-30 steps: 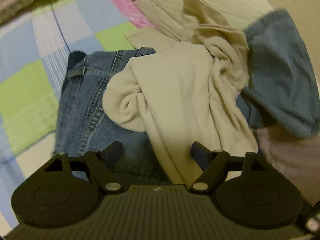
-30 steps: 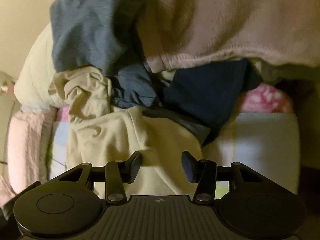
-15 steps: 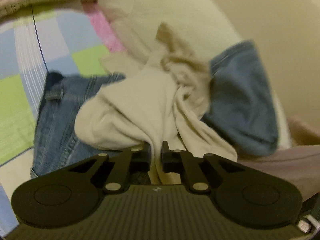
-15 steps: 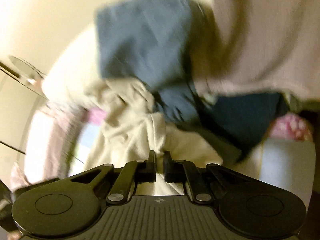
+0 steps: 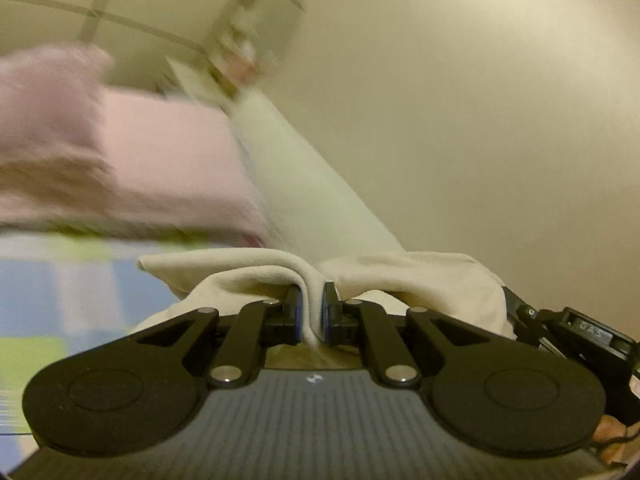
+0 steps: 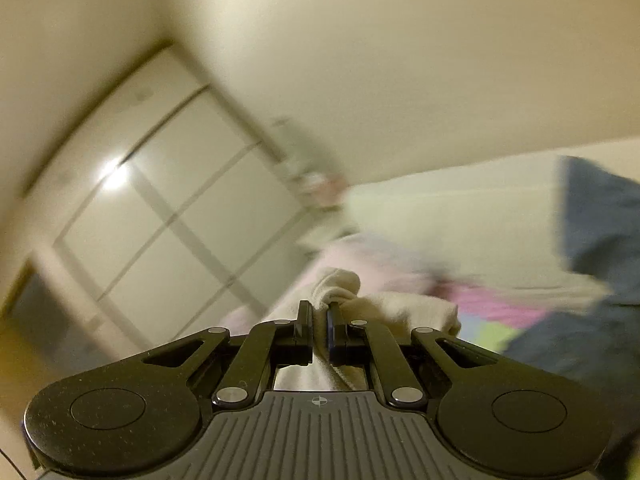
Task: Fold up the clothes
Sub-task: 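Close both grippers on the beige shirt and pull it from the pile, then drop the beige shirt onto the open sheet and open both grippers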
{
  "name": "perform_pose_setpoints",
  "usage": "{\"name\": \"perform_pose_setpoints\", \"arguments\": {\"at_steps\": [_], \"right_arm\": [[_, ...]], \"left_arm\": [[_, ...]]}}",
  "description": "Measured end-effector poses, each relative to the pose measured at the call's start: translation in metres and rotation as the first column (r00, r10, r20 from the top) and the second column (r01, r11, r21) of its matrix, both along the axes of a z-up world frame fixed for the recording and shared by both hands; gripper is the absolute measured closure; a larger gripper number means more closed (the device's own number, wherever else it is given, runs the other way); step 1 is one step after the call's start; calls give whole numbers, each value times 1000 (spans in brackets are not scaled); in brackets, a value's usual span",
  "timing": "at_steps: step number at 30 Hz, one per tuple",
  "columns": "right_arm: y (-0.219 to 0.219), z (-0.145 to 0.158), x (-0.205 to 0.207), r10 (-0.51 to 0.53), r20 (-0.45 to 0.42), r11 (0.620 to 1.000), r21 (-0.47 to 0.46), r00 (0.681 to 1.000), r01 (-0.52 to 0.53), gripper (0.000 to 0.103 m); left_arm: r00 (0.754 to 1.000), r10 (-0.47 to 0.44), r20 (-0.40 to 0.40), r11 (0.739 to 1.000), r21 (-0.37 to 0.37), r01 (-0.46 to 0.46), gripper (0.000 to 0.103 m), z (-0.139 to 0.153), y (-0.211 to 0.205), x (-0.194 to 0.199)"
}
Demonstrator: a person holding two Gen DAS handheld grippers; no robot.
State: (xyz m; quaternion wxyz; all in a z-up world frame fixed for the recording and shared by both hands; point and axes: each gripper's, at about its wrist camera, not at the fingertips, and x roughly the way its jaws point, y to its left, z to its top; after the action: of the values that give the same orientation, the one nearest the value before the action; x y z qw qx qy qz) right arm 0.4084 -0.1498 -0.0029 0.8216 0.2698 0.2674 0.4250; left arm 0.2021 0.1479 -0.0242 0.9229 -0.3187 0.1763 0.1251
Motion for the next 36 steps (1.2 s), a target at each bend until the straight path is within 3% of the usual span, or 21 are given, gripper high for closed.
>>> {"name": "perform_pose_setpoints", "arguments": {"at_steps": [4,7,9,10,11,12,13,14,18,19,21,23,25,28,31,36], "right_arm": [[64,35,-56,169,58,983,59,984,-172,98],[107,55,-104,293,73,947,117,953,-300,98],[134,61,-136,348,36,927,134,937,-350,98],[151,62,-153,356,25,933,40,934,-357,98],[168,63,-171,362,16,931,-63,932,-360,89],[185,63,-188,367,5,918,-166,930,-361,77],[201,57,-209,364,-6,888,-299,931,-349,50],[207,47,-227,380,-2,868,-345,925,-357,41],[218,0,-290,437,-59,784,-465,897,-412,41],[220,-13,-304,455,-84,748,-504,887,-432,41],[219,-35,-337,506,-103,663,-588,856,-463,41],[216,-56,-378,561,-106,557,-684,821,-470,41],[204,-72,-415,601,-119,479,-738,790,-476,41],[175,-96,-466,619,-171,405,-767,767,-498,41],[162,-107,-485,647,-192,357,-779,738,-516,41],[131,-93,-515,714,-135,340,-791,687,-509,41]], "left_arm": [[986,158,55,985,63,-162,97,52,26,-116],[963,265,56,954,127,-270,95,83,39,-194],[949,316,13,932,180,-313,78,99,48,-239],[930,365,-46,917,191,-350,70,96,52,-257],[905,412,-104,900,203,-386,61,92,57,-274],[875,457,-161,881,219,-420,60,89,62,-292],[847,487,-215,867,238,-438,59,79,63,-310],[815,515,-266,853,257,-455,57,70,65,-327],[719,538,-440,839,192,-510,56,13,59,-399],[692,538,-482,833,177,-524,56,-1,58,-417],[661,512,-548,836,143,-529,57,-26,44,-444],[643,483,-594,845,123,-521,57,-45,32,-477],[633,465,-619,850,111,-515,57,-58,20,-495],[631,445,-636,856,94,-508,57,-66,-4,-517],[635,450,-628,853,91,-514,57,-68,-20,-527],[629,472,-618,845,113,-523,57,-70,-52,-530]]}}
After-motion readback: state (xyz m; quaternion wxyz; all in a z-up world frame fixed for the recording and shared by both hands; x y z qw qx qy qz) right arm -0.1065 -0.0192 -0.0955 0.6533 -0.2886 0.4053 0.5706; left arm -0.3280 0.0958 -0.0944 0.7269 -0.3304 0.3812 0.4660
